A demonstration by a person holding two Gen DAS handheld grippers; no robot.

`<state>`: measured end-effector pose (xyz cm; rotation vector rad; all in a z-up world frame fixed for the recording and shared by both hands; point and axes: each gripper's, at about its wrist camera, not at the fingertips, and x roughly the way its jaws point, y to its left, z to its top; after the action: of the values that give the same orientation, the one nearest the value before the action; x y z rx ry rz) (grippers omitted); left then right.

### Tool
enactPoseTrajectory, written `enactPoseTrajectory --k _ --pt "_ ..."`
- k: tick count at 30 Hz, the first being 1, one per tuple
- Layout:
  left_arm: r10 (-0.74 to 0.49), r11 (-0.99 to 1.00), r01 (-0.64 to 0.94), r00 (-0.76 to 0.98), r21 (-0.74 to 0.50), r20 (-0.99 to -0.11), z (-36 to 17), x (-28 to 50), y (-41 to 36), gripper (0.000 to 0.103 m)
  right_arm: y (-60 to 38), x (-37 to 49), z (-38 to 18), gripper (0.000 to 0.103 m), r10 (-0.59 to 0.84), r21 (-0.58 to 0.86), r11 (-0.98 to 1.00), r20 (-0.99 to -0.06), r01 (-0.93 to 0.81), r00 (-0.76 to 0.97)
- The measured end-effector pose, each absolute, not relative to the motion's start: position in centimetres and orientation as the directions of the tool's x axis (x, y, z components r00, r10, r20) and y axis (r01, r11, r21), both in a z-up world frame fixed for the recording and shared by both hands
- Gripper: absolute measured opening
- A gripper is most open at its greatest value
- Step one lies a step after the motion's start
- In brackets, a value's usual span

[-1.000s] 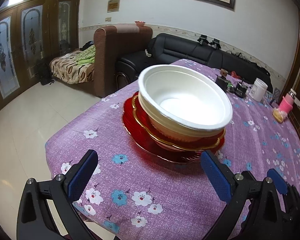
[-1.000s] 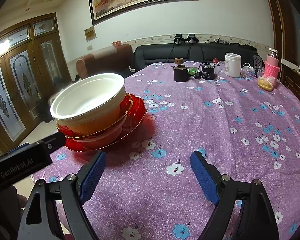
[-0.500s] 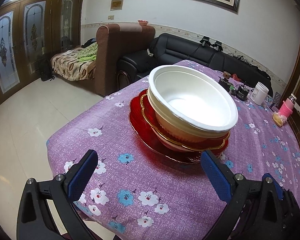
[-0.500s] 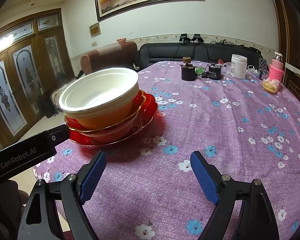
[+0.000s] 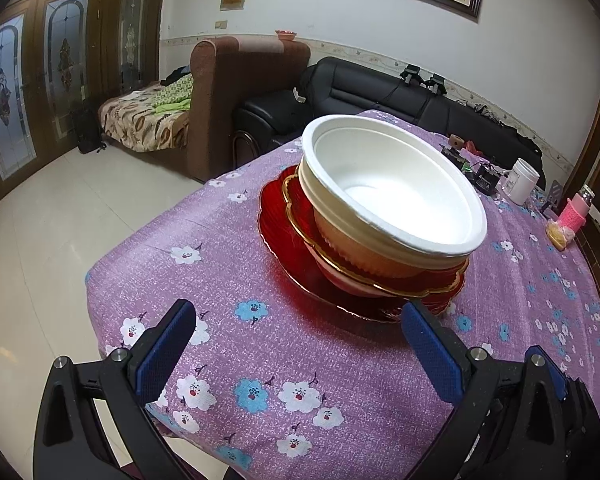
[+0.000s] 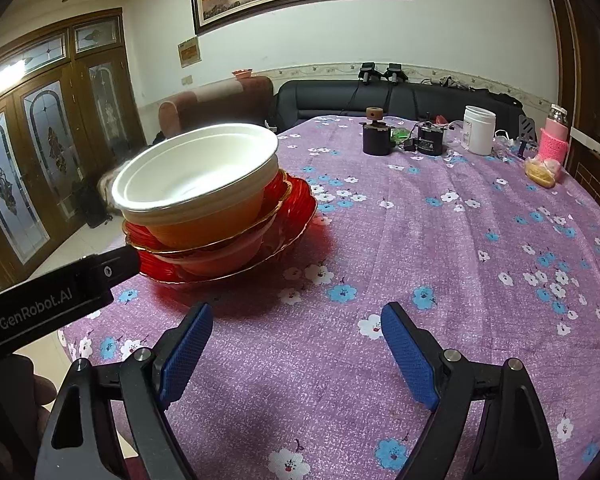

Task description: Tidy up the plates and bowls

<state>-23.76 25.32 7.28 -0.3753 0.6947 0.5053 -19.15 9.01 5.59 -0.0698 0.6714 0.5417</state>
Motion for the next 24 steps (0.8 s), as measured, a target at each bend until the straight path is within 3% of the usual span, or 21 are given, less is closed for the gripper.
enactPoseTrajectory --k 24 --pt "0.298 0.812 -0.556 0.659 -0.179 -0.691 6.8 -24.0 26.4 0.102 10.3 -20.0 5.5 0.090 0.452 0.075 0.849 -0.617 -0.524 0.644"
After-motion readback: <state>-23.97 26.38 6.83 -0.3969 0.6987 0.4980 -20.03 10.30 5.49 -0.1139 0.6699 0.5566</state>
